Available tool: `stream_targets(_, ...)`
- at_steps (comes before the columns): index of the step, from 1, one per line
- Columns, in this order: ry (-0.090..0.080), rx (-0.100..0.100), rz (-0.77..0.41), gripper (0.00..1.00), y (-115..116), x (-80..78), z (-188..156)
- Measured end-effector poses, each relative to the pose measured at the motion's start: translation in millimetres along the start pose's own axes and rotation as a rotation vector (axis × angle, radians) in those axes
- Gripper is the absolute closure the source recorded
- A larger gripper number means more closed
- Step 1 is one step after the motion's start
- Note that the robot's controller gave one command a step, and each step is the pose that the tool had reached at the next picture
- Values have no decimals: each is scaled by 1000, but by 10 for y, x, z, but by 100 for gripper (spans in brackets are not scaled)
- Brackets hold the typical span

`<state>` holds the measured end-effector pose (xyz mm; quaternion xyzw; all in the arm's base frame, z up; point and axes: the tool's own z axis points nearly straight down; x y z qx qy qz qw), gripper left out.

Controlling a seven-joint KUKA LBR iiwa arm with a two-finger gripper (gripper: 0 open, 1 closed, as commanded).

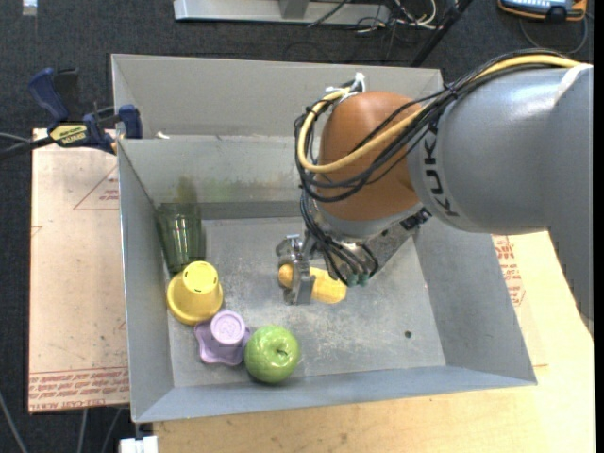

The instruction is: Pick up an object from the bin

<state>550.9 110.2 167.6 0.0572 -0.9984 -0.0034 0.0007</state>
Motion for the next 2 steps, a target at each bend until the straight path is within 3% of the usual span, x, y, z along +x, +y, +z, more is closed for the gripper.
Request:
stream_targets(1,4,0,-1,100,1,3,-20)
stream_targets(2,-13,0,-85,100,50,-97,-310)
